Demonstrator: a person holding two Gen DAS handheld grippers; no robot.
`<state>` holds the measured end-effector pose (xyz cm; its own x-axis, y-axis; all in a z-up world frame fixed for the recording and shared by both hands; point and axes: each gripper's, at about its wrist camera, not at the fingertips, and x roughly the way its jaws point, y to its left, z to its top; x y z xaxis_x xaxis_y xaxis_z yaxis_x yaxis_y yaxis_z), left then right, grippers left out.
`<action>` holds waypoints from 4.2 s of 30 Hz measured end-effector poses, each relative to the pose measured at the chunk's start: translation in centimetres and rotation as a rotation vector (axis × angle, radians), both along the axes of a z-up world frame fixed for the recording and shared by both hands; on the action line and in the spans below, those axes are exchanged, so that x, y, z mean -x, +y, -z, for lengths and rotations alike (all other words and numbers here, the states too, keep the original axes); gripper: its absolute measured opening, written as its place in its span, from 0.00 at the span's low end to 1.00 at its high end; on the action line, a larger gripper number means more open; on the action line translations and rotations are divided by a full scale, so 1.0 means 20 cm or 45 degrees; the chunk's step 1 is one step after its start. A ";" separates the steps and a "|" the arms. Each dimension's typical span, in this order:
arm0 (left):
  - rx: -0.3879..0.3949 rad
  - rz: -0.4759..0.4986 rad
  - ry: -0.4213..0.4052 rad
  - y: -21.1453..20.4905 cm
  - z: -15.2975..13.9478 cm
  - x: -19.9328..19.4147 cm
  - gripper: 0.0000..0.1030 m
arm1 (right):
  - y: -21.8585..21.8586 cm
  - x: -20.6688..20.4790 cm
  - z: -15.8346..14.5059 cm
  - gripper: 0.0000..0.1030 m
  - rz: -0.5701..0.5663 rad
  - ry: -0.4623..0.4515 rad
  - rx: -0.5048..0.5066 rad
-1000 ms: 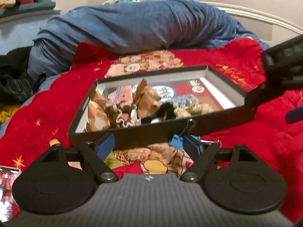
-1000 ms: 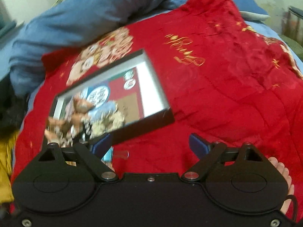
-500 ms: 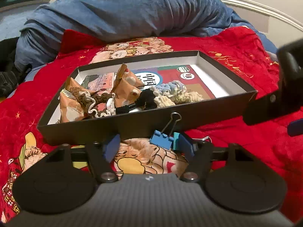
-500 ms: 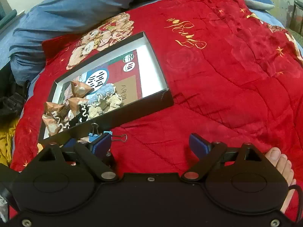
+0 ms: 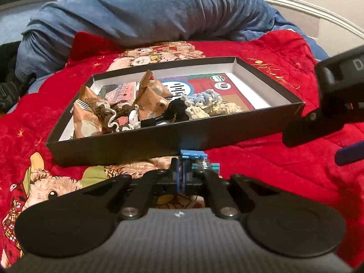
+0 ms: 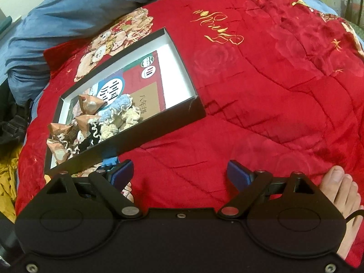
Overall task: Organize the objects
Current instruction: 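Close the left gripper on the dark blue binder clip, then lower the right gripper onto the light blue binder clip and close it, then lift both held binder clips, carry them over the lid and lower them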
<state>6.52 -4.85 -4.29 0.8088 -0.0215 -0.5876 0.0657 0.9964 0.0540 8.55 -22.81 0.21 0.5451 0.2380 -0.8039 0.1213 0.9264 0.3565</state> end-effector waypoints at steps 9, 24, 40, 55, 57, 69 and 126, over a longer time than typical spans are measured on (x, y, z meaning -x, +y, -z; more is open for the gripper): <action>-0.023 -0.003 -0.019 -0.01 -0.01 0.01 0.31 | 0.05 -0.01 0.01 0.87 -0.059 -0.001 0.003; 0.002 0.019 -0.051 -0.03 -0.05 0.09 0.70 | 0.01 -0.01 0.03 0.87 -0.048 0.019 -0.025; -0.017 -0.086 0.012 -0.06 0.00 -0.04 0.09 | 0.02 0.00 0.02 0.86 -0.062 0.007 -0.039; -0.127 -0.137 0.020 -0.01 -0.06 0.14 0.06 | 0.29 -0.06 0.07 0.74 -0.320 -0.163 0.121; -0.139 -0.124 0.014 -0.02 -0.05 0.15 0.06 | 0.31 -0.06 0.08 0.72 -0.343 -0.167 0.127; -0.115 -0.158 0.061 0.00 -0.04 0.13 0.06 | 0.41 -0.07 0.15 0.40 -0.390 -0.224 0.293; -0.055 -0.124 -0.118 -0.03 -0.12 0.20 0.06 | 0.23 0.03 -0.03 0.24 -0.320 -0.276 0.121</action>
